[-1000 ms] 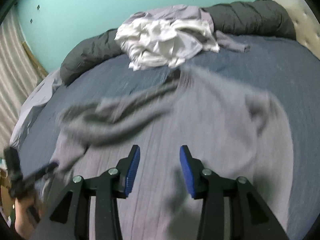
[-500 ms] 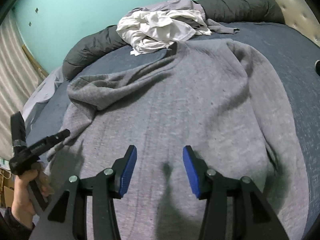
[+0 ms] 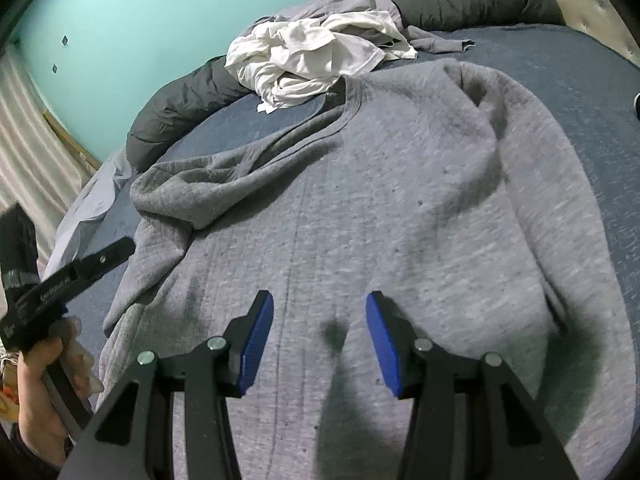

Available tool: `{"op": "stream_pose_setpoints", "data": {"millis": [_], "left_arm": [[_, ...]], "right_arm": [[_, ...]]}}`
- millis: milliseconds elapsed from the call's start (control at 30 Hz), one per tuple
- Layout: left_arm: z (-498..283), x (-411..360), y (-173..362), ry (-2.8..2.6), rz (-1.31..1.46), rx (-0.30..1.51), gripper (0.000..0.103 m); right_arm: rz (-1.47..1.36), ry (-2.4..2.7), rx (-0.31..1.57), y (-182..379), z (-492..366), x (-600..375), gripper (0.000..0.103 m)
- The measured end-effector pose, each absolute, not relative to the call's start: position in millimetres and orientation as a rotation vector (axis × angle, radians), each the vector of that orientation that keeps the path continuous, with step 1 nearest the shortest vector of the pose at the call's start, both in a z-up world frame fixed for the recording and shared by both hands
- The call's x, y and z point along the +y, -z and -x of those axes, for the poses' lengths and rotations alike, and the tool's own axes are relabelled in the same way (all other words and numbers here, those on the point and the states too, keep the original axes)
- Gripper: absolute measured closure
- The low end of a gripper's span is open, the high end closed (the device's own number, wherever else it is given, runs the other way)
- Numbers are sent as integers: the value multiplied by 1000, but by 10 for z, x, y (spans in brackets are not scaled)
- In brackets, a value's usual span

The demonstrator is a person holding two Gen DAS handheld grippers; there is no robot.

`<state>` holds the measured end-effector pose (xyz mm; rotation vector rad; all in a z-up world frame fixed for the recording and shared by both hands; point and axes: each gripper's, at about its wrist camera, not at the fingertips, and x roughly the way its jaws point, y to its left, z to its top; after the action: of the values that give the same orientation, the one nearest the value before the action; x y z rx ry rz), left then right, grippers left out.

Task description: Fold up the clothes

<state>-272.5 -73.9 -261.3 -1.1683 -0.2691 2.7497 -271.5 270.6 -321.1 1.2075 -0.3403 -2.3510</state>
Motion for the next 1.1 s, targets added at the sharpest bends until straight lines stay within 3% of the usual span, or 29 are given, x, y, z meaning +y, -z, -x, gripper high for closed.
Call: {"op": "stream_pose_setpoints", "data": {"millis": [367, 933, 1000, 1067, 1100], "left_arm": [[3672, -182, 2331, -2681, 1276, 4, 48], [4529, 24, 3049, -2605, 1570, 240, 49], [4559, 3, 3079, -2605, 1575, 263, 54], [4575, -14, 3099, -2609, 1576, 295, 73], [4581, -27, 3102, -2608, 1572, 299, 75]], "right_arm": [[-1199, 2341, -375, 3134, 2816, 2877, 54], [-1185, 2371, -467, 3097, 2956, 3118, 54], [-1185, 2368, -478, 3103, 2961, 3125, 54], [-1189, 2361, -486, 3113, 2964, 3121, 54], [-1190, 2359, -487, 3116, 2965, 3112, 54]]}}
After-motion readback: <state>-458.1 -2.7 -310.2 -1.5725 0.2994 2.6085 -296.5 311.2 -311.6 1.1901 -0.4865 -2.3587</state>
